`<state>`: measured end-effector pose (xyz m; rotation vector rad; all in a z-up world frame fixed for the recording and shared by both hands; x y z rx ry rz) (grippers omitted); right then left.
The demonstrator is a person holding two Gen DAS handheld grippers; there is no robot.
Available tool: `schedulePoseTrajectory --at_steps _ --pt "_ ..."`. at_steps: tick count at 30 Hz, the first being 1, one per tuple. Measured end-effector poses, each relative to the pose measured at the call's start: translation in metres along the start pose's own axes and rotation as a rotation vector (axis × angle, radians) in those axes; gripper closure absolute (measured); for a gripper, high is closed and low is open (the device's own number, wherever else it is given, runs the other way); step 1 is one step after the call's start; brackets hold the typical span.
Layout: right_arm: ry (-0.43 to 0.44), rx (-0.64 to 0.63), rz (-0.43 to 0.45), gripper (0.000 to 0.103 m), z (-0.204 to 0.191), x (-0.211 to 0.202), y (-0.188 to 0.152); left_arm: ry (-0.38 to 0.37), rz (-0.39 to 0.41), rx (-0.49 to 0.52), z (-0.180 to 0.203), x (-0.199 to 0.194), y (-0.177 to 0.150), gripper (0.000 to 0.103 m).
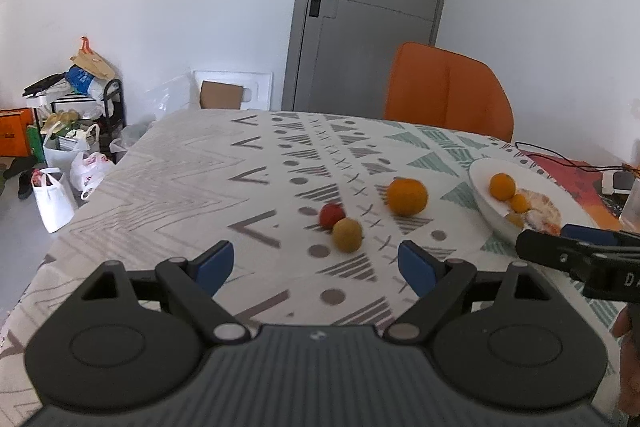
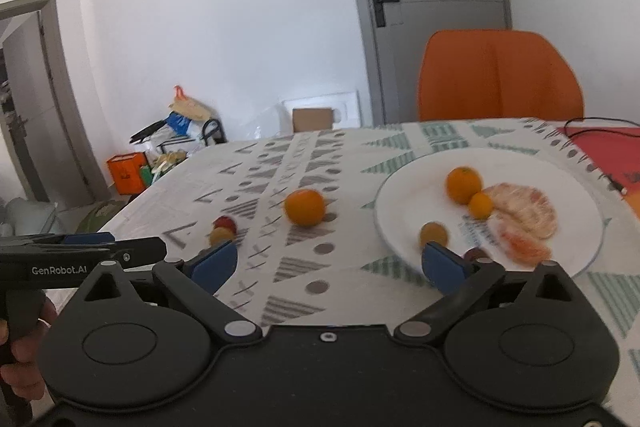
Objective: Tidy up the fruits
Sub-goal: 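Move both open grippers back toward the loose fruits on the table, then grasp a yellow apricot with the left gripper while the right grasps a mandarin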
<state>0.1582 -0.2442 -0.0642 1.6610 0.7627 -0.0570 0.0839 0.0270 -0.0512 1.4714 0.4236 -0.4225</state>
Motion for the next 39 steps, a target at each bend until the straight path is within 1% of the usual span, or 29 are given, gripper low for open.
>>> schedulePoseTrajectory --at_steps 2,4,6,9,11,13,17,19,21,23,24,25,26,27,29,31,34,39 --pt "0.008 -0.008 -0.016 0.009 -0.005 0.004 -0.003 0.005 -0.008 -0.003 -0.004 -0.001 -0.004 0.015" --pt "0.015 -0.017 -0.031 0.014 -0.011 0.007 -0.005 0.007 -0.017 -0.002 -0.007 -0.002 -0.008 0.015" --pt "0.03 -0.028 -0.046 0.016 -0.016 0.009 -0.008 0.009 -0.025 -0.001 -0.01 -0.002 -0.011 0.015" --pt "0.05 -0.05 -0.071 0.016 -0.023 0.012 -0.013 0.014 -0.035 -0.006 -0.015 -0.002 -0.015 0.015" --pt "0.066 -0.061 -0.085 0.019 -0.028 0.014 -0.017 0.017 -0.035 -0.009 -0.017 -0.002 -0.016 0.015" --pt "0.076 -0.069 -0.101 0.024 -0.032 0.017 -0.019 0.016 -0.04 -0.01 -0.018 -0.001 -0.018 0.015" --pt "0.088 -0.085 -0.126 0.03 -0.04 0.021 -0.024 0.018 -0.049 -0.022 -0.023 0.0 -0.022 0.015" --pt "0.099 -0.087 -0.142 0.034 -0.043 0.024 -0.025 0.019 -0.057 -0.028 -0.026 0.002 -0.024 0.015" --pt "0.109 -0.088 -0.157 0.035 -0.045 0.027 -0.027 0.017 -0.06 -0.033 -0.027 0.002 -0.025 0.015" --pt "0.117 -0.096 -0.167 0.04 -0.049 0.028 -0.029 0.016 -0.059 -0.039 -0.029 0.002 -0.025 0.015" --pt "0.123 -0.101 -0.176 0.045 -0.051 0.03 -0.031 0.016 -0.059 -0.042 -0.031 0.002 -0.026 0.015" --pt "0.13 -0.105 -0.184 0.056 -0.052 0.031 -0.032 0.016 -0.059 -0.045 -0.032 0.002 -0.026 0.015" --pt "0.141 -0.11 -0.193 0.062 -0.054 0.033 -0.033 0.015 -0.058 -0.047 -0.032 0.003 -0.026 0.015" --pt "0.162 -0.11 -0.205 0.081 -0.055 0.034 -0.034 0.012 -0.057 -0.048 -0.033 0.003 -0.026 0.015" --pt "0.192 -0.104 -0.222 0.082 -0.055 0.036 -0.035 0.005 -0.061 -0.049 -0.034 0.005 -0.027 0.015" --pt "0.186 -0.112 -0.212 0.082 -0.055 0.037 -0.034 -0.001 -0.069 -0.045 -0.033 0.009 -0.026 0.015" --pt "0.183 -0.088 -0.205 0.082 -0.05 0.039 -0.031 -0.004 -0.076 -0.029 -0.029 0.014 -0.022 0.016" --pt "0.158 -0.07 -0.184 0.082 -0.038 0.039 -0.023 -0.015 -0.055 -0.015 -0.023 0.021 -0.015 0.017"
Point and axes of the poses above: each gripper's, at about its wrist camera, not at the fingertips, and x roughly the way its jaws point, z to its right, y to its top, the point moved 1 cm from there along x, roughly the way its jaws point, and after that the axes turned 5 degrees about x, right-handed, at the moved point
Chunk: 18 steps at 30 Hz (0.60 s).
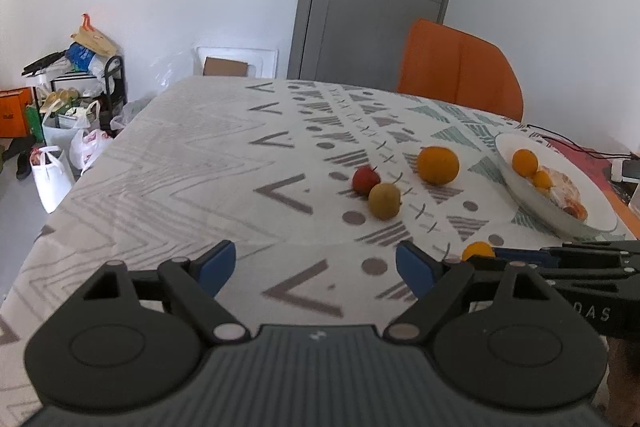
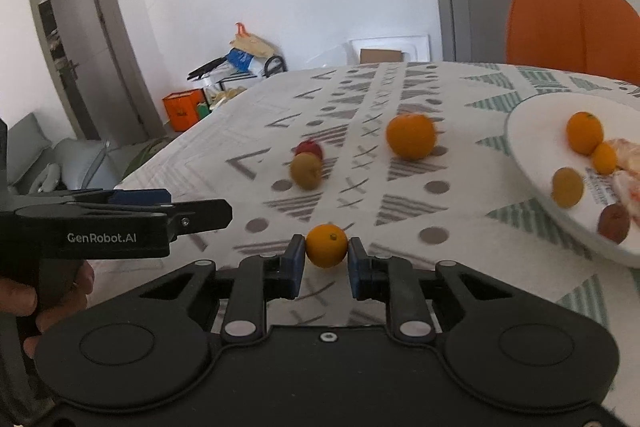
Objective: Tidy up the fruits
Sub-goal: 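Grasp a yellow apricot with the left gripper while the right grasps a mandarin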
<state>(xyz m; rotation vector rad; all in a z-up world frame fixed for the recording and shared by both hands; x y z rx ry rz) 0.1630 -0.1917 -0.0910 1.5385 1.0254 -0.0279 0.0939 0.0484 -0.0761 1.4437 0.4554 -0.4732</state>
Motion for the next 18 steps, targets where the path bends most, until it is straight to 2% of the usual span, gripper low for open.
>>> schedulePoseTrajectory --at_steps 6,9,15,18 --pt "-0.029 0.027 0.033 0.082 0.016 -0.004 0.007 -0.02 0.02 0.025 0.011 0.01 0.01 0.023" --pt "-0.039 0.042 0.046 0.082 0.024 -0.006 0.01 -0.029 0.027 0.038 0.018 0.017 0.015 0.03" --pt "-0.052 0.068 0.072 0.082 0.039 -0.014 0.015 -0.036 0.002 0.049 0.027 0.038 0.024 0.043" --pt "-0.059 0.081 0.088 0.082 0.046 -0.018 0.017 -0.038 -0.004 0.053 0.032 0.045 0.027 0.044"
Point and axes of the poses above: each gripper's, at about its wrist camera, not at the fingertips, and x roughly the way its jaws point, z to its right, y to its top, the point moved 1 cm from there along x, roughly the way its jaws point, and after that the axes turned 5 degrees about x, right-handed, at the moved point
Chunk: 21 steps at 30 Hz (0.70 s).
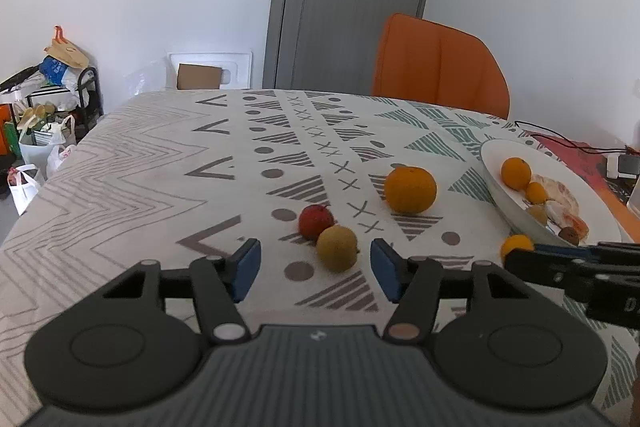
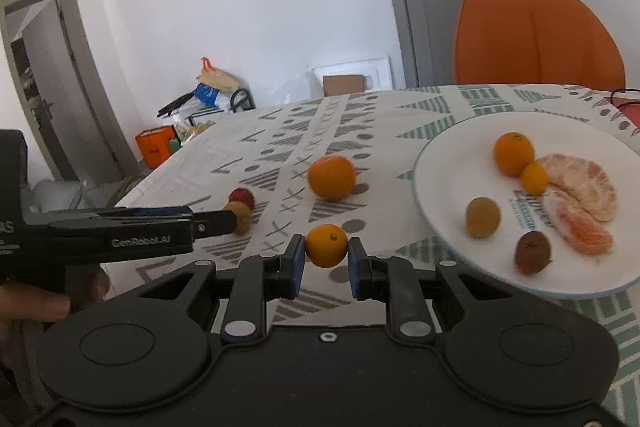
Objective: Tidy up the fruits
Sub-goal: 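Grasp a yellow apricot with the left gripper while the right grasps a mandarin, then carry the apricot and mandarin over the white plate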
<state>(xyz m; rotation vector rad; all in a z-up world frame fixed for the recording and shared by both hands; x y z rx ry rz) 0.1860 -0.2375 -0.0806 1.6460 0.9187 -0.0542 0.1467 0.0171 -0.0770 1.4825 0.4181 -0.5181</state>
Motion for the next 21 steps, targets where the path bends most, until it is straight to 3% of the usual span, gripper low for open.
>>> schedulePoseTrajectory --at_steps 4,5,6,7,21 --pt "-0.013 0.014 0.013 0.082 0.009 -0.003 0.003 -0.009 -0.012 0.02 0.008 0.01 0.002 0.052" --pt "-0.016 0.016 0.016 0.082 0.011 -0.005 0.004 -0.009 -0.016 0.021 0.01 0.012 0.002 0.059" --pt "-0.018 0.019 0.021 0.082 0.014 -0.007 0.005 -0.009 -0.026 0.018 0.011 0.016 0.002 0.075" --pt "-0.02 0.022 0.027 0.082 0.016 -0.009 0.006 -0.011 -0.037 0.01 0.013 0.019 0.002 0.079" --pt "-0.091 0.092 0.106 0.082 0.057 -0.032 0.013 -0.074 0.023 0.05 0.047 0.013 0.021 0.079"
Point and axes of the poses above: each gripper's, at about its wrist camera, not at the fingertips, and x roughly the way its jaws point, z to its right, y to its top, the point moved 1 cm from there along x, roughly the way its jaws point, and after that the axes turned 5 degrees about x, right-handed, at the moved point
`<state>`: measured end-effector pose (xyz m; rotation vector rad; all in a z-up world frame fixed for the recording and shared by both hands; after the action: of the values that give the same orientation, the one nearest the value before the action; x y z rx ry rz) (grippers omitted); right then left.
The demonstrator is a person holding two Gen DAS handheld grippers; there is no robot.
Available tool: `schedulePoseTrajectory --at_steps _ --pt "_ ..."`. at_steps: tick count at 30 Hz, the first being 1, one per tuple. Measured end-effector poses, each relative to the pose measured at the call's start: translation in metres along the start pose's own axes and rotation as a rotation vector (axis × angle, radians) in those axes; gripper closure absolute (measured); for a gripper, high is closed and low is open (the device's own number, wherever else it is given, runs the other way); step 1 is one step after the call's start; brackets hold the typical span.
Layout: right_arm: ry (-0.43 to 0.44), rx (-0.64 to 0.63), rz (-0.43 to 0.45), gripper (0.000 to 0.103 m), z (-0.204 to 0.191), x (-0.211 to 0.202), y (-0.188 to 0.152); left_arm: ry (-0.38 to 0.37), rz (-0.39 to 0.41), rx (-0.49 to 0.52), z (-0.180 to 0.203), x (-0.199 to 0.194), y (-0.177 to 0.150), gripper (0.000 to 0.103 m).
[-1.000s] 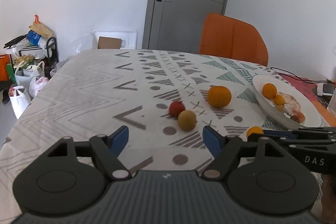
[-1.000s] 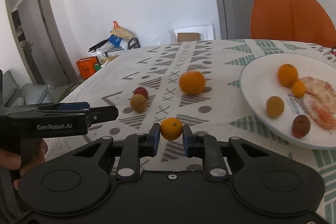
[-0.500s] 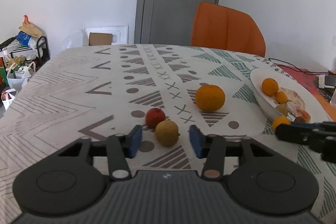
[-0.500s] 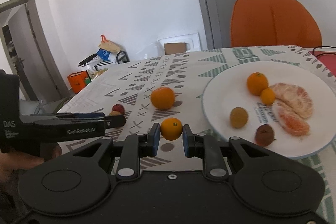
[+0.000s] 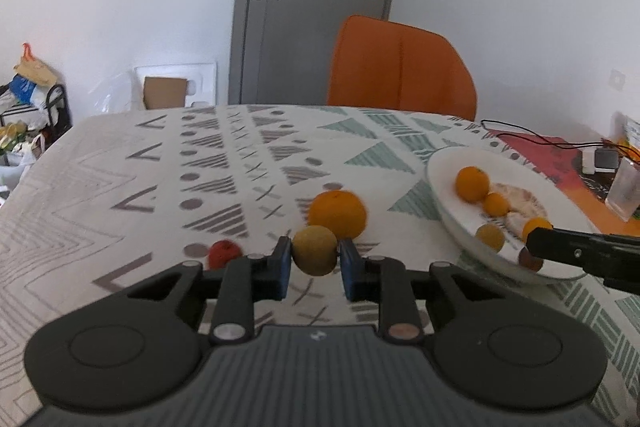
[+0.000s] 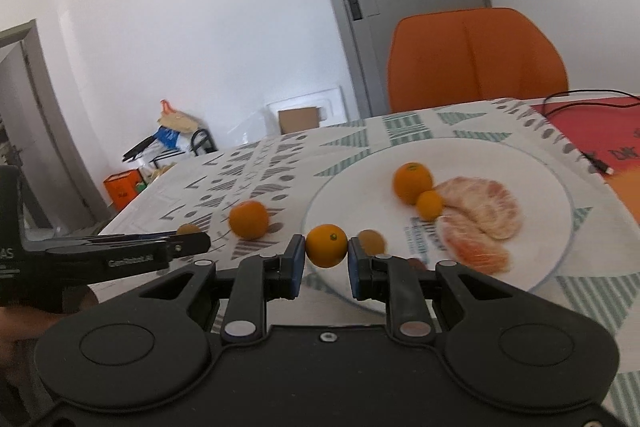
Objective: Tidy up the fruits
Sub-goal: 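Carry the apricot and mandarin over the white plate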
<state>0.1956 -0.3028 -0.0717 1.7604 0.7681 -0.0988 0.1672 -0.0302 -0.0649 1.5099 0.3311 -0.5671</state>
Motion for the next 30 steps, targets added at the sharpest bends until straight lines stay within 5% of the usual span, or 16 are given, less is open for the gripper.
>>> schedulePoseTrajectory --at_steps 30 --pt "-0.097 0.107 0.083 0.076 0.064 -0.031 -0.004 -0.11 0.039 0.155 0.09 0.024 0.032 0.079"
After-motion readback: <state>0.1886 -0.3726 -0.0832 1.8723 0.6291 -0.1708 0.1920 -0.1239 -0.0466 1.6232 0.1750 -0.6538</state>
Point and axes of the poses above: each gripper's, at about its wrist camera, not at the fingertips, and x roughly the way its jaws point, z to its right, y to its top, the point moved 1 cm from there along x, roughly the way its jaws point, and after that the axes turned 5 degrees about x, right-handed, at the moved point
